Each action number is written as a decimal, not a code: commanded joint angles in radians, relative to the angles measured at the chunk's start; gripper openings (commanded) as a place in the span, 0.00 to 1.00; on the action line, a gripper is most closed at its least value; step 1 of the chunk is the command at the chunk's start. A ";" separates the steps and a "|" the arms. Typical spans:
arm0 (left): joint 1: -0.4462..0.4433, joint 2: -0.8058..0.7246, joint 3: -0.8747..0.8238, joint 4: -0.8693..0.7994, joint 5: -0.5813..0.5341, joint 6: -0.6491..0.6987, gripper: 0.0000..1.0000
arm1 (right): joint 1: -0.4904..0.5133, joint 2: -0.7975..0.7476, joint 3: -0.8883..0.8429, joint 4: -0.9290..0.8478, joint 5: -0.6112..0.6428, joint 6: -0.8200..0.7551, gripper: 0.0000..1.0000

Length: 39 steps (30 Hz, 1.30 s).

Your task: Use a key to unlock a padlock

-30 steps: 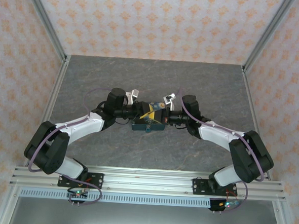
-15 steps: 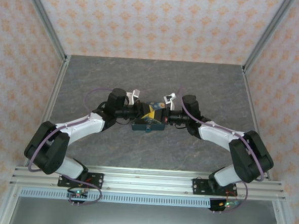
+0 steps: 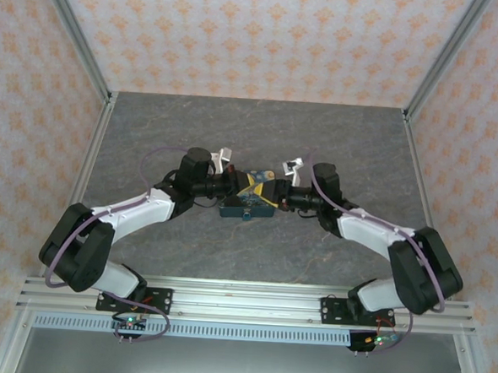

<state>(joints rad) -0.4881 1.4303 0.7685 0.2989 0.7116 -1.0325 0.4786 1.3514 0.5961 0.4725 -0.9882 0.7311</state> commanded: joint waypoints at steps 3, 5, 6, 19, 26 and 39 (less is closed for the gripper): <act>-0.005 -0.046 0.016 0.011 -0.101 -0.022 0.00 | -0.011 -0.251 -0.097 -0.023 0.175 0.044 0.63; -0.004 -0.048 0.025 0.018 -0.116 -0.016 0.00 | -0.011 -0.321 -0.138 -0.026 0.276 0.100 0.66; -0.005 -0.046 0.029 0.021 -0.123 -0.011 0.00 | -0.012 -0.349 -0.155 -0.013 0.321 0.130 0.66; -0.004 0.007 0.051 0.194 -0.127 -0.049 0.00 | 0.081 -0.207 -0.124 0.288 0.526 0.243 0.59; -0.005 0.009 0.036 0.277 -0.136 -0.093 0.00 | 0.130 -0.057 -0.041 0.408 0.539 0.256 0.54; -0.014 0.015 0.012 0.384 -0.169 -0.152 0.00 | 0.148 0.073 0.014 0.529 0.528 0.305 0.45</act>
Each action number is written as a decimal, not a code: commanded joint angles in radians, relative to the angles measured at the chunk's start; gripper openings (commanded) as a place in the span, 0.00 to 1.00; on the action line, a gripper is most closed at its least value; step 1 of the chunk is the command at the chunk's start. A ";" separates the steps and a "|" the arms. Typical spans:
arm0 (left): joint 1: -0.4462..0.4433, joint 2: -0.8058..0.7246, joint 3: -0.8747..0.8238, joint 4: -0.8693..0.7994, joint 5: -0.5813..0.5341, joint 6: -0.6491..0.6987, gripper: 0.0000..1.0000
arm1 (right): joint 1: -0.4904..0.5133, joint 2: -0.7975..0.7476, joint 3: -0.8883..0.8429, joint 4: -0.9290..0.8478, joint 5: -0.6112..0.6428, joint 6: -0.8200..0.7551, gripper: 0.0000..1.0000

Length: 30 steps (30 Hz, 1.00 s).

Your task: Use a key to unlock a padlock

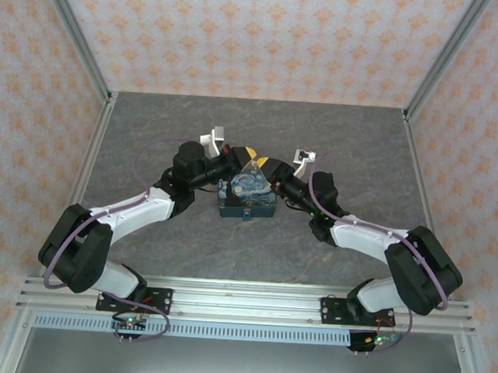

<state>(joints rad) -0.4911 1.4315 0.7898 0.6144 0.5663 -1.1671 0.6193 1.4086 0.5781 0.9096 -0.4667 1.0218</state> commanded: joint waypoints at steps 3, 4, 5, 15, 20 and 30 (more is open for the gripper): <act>-0.014 0.017 -0.009 0.068 -0.026 -0.018 0.00 | 0.007 0.030 0.036 0.110 0.004 0.021 0.42; -0.015 0.017 -0.009 0.070 -0.026 -0.018 0.00 | 0.009 0.034 0.037 0.115 0.003 0.024 0.41; -0.015 0.019 -0.009 0.068 -0.024 -0.018 0.00 | 0.008 0.038 0.037 0.121 0.000 0.026 0.40; -0.021 0.028 -0.011 0.075 -0.034 -0.017 0.00 | 0.015 0.048 0.046 0.140 -0.027 0.037 0.29; -0.023 0.029 -0.009 0.073 -0.038 -0.017 0.00 | 0.021 0.049 0.037 0.150 -0.031 0.043 0.27; -0.025 0.029 -0.011 0.073 -0.043 -0.019 0.00 | 0.022 0.045 0.023 0.153 -0.022 0.047 0.10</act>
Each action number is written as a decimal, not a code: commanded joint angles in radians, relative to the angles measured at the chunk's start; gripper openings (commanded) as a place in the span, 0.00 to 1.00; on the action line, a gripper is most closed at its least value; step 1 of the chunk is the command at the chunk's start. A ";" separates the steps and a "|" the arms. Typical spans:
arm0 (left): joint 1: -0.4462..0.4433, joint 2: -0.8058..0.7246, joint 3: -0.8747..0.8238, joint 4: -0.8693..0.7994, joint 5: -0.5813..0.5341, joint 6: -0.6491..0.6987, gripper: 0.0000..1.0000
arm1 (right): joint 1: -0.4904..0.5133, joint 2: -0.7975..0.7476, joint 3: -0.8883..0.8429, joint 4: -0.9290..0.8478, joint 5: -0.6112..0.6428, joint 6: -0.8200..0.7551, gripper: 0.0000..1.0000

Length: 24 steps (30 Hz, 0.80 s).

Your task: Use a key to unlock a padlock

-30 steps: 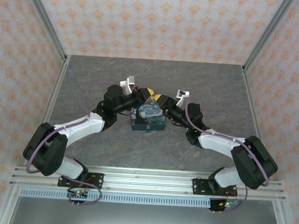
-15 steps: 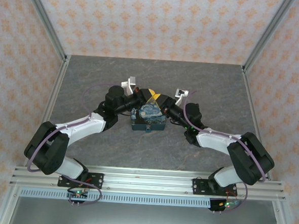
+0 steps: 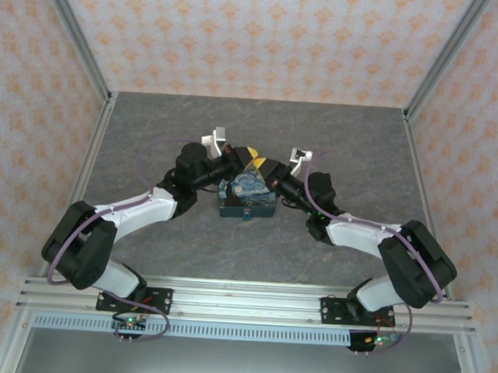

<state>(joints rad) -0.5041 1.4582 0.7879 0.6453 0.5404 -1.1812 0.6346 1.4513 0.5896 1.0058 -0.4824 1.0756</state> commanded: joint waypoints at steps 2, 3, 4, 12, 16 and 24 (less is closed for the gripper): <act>-0.012 0.001 -0.009 0.044 -0.016 -0.005 0.00 | 0.007 0.003 0.009 0.057 -0.004 -0.007 0.05; -0.013 -0.001 -0.009 0.043 -0.016 -0.004 0.00 | 0.007 0.003 0.008 0.053 -0.002 -0.008 0.02; -0.013 -0.002 -0.009 0.043 -0.016 -0.004 0.00 | 0.007 0.003 0.007 0.053 0.001 -0.008 0.00; -0.014 -0.051 0.012 -0.106 -0.043 0.049 0.17 | 0.008 -0.026 -0.025 0.018 0.033 -0.030 0.00; -0.013 -0.127 0.012 -0.254 -0.084 0.117 0.64 | -0.001 -0.060 -0.052 -0.059 0.044 -0.058 0.00; -0.024 -0.253 0.041 -0.716 -0.183 0.353 0.88 | -0.065 -0.087 -0.053 -0.238 0.011 -0.104 0.00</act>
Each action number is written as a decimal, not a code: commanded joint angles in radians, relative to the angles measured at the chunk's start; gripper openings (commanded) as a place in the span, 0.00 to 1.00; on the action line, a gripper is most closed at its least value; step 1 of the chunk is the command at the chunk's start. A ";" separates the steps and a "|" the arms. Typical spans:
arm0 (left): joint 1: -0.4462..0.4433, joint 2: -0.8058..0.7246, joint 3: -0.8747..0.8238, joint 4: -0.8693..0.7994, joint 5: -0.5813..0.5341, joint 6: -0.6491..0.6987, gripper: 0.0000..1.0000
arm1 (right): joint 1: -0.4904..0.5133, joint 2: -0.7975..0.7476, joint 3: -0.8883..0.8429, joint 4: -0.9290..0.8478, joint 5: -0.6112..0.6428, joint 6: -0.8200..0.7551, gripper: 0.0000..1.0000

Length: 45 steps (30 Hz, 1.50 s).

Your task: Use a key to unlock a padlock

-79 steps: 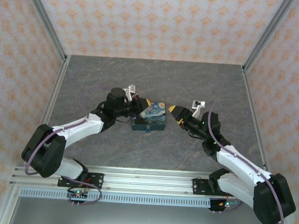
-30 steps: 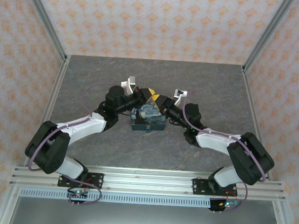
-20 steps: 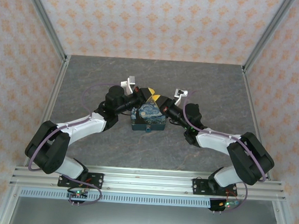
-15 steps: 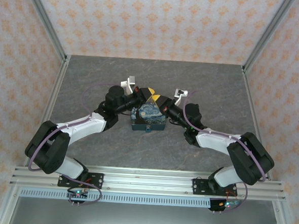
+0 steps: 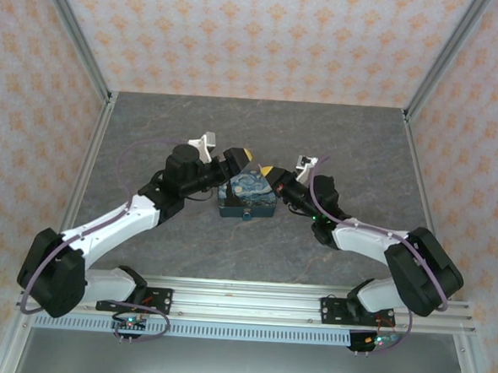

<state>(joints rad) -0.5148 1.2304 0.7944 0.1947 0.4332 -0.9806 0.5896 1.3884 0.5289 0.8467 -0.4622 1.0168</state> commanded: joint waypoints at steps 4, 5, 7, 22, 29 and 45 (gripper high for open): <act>-0.045 -0.032 0.053 -0.507 -0.182 0.258 0.90 | -0.045 0.007 0.054 -0.189 -0.031 -0.077 0.00; -0.052 -0.040 0.031 -0.507 -0.190 0.267 0.90 | -0.047 0.020 0.064 -0.196 -0.039 -0.080 0.00; -0.070 -0.055 -0.012 -0.492 -0.208 0.275 0.90 | -0.052 0.048 0.086 -0.206 -0.056 -0.083 0.00; -0.208 0.058 -0.191 -0.129 -0.196 0.389 0.79 | -0.052 0.198 0.167 -0.189 -0.113 -0.049 0.00; -0.248 0.210 -0.167 -0.002 -0.258 0.441 0.72 | -0.051 0.236 0.177 -0.174 -0.105 -0.040 0.00; -0.248 0.392 -0.194 0.190 -0.352 0.502 0.66 | -0.056 0.323 0.177 -0.126 -0.108 -0.020 0.00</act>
<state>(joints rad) -0.7593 1.6100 0.6060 0.3054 0.1417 -0.4973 0.5396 1.6917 0.6861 0.6842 -0.5652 0.9913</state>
